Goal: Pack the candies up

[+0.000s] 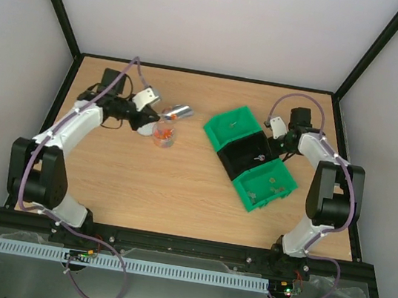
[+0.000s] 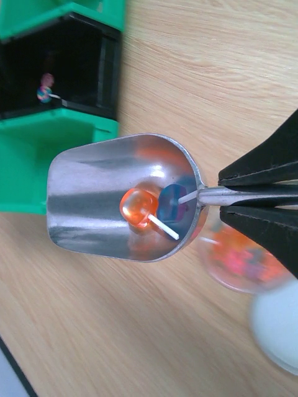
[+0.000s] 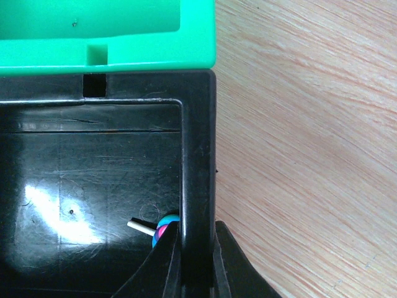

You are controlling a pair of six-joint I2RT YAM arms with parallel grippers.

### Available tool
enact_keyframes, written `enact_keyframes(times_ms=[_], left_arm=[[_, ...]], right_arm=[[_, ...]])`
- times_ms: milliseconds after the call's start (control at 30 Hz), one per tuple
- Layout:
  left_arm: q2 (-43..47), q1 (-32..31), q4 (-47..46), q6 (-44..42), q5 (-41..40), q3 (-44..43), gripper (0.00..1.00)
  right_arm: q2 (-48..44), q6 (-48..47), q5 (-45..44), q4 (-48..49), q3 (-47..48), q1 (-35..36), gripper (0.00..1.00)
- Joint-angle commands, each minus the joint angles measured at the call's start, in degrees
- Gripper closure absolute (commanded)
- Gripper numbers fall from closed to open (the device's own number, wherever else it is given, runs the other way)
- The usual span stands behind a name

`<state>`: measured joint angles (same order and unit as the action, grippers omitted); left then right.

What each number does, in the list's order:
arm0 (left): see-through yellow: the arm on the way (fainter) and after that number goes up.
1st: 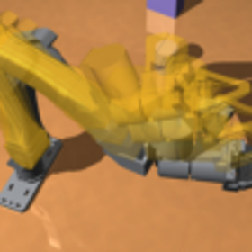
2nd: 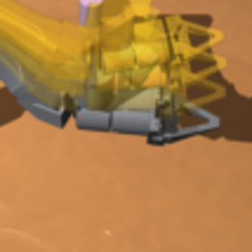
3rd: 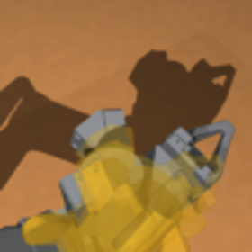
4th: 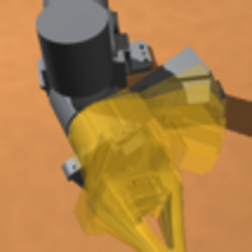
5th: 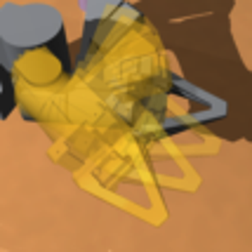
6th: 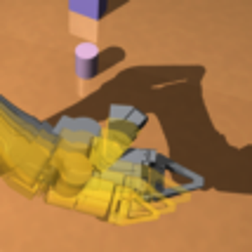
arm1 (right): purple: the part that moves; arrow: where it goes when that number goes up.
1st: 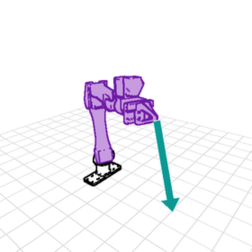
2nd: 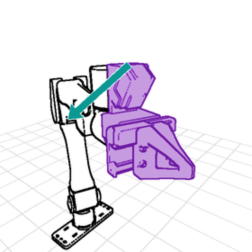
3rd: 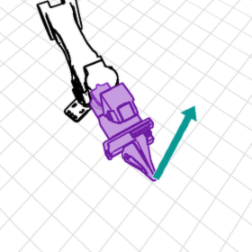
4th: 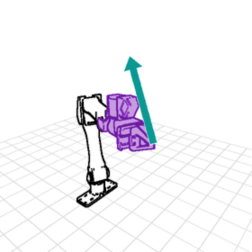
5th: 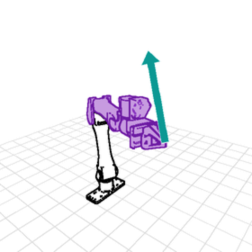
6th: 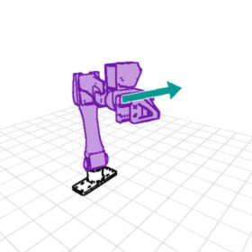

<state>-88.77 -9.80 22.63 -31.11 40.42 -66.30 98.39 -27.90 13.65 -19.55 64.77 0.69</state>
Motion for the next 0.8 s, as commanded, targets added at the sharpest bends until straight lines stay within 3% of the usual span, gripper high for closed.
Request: enact_keyframes(times_ms=[0, 233, 767], left_arm=[[4.9, 5.5, 17.2, -11.2, -1.6, -1.9, 0.98], [8.6, 9.2, 28.5, -19.3, -9.0, -1.5, 0.98], [0.5, 6.2, 35.1, -15.2, -19.3, -10.0, 0.98]], right_arm=[[1.5, -5.8, 0.3, -1.0, 2.1, -0.9, 0.99], [3.2, -10.0, 0.5, -2.0, 2.8, -2.6, 0.99], [4.9, -13.1, 0.2, -1.0, 3.9, -5.4, 0.91]])
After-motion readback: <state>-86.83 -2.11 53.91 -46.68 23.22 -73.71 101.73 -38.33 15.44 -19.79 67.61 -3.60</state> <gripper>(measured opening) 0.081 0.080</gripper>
